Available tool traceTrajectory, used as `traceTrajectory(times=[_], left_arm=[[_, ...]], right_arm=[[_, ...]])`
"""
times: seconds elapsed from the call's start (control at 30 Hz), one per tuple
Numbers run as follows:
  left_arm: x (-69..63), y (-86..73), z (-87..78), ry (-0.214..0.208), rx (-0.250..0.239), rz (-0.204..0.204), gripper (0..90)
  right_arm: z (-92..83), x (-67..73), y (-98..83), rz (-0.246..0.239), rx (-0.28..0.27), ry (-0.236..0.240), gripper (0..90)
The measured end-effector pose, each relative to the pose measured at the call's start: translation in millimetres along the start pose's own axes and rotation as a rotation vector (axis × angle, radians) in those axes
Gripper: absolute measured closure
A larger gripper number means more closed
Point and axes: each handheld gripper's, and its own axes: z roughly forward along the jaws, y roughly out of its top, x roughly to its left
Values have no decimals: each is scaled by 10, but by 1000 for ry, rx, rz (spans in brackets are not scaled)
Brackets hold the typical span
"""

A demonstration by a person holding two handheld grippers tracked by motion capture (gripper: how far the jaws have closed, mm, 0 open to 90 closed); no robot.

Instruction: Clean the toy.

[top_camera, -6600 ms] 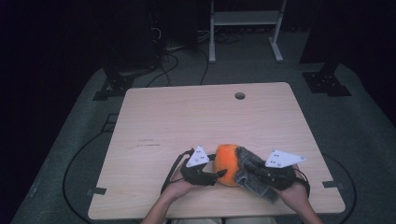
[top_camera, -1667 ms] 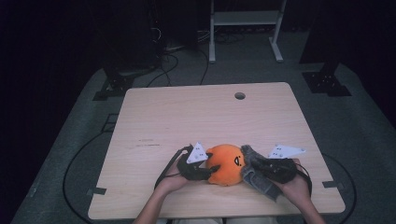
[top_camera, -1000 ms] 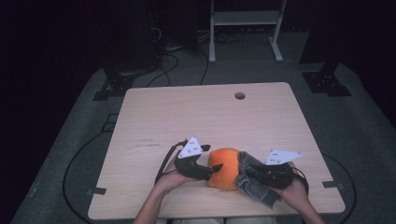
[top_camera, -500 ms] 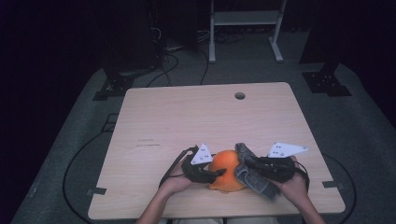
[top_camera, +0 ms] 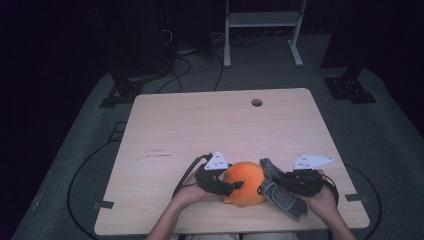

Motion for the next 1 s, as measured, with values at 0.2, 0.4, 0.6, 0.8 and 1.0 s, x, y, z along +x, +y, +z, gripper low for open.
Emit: traceTrajectory(times=[0.2, 0.4, 0.6, 0.8, 1.0], left_arm=[[-109, 147, -3, 93, -151, 232, 453], [21, 75, -10, -42, -90, 19, 226], [-4, 77, 72, -21, -52, -27, 337], [-106, 137, 69, 11, -111, 145, 441], [-28, 163, 13, -46, -90, 101, 271]], right_arm=[[-154, 61, 199, -24, -100, -8, 793], [27, -19, 48, 1, -20, 56, 793], [-50, -16, 40, -39, 15, 67, 792], [-163, -63, 143, -3, -100, 19, 792], [-76, 38, 173, -30, -99, 27, 792]])
